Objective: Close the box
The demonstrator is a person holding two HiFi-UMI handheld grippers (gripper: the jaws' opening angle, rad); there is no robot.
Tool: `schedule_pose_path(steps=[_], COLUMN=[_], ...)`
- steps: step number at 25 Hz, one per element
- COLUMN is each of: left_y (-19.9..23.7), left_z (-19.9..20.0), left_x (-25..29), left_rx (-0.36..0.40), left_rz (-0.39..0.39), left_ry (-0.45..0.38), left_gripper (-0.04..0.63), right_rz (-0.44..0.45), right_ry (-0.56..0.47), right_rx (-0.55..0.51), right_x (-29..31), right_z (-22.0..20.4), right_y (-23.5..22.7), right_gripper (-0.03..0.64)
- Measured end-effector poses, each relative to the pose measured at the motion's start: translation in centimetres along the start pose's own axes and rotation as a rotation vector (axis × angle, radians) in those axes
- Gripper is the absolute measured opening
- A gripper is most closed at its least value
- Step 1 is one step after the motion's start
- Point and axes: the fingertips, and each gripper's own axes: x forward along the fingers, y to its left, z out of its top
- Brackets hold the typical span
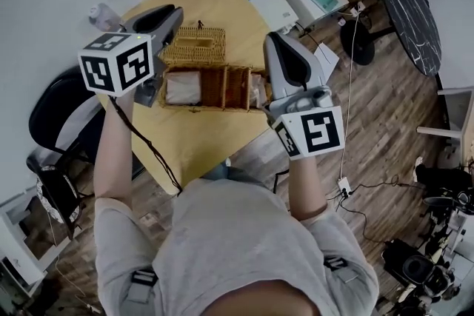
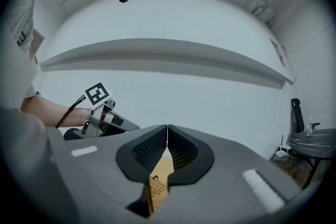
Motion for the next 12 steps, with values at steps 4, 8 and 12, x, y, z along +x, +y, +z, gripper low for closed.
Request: schedule_pose_path(steps=[4,8,12], left_y=[1.2,3.3,4.8], left_z=[-0.9,-3.9,-6.9], left_x=[3.2,6.4,9.4], left_rx=[-0.005,0.004,0.009], left_rz=[-0.025,0.007,0.033], left_ry=[0.094,0.216,0.317], left_gripper=[0.091,0.106,0.12], right_rz=[-0.013,-0.024,-0.031], right_ry=[0.012,0.032,0.055], right_rx=[0.002,0.009,0.014], right_x=[0.2,0.6,1.0], right_z=[-0.4,-1.3,-2.3], right_y=[-0.7,-1.1,-1.5], right_gripper=[0.006,0.006,0.006])
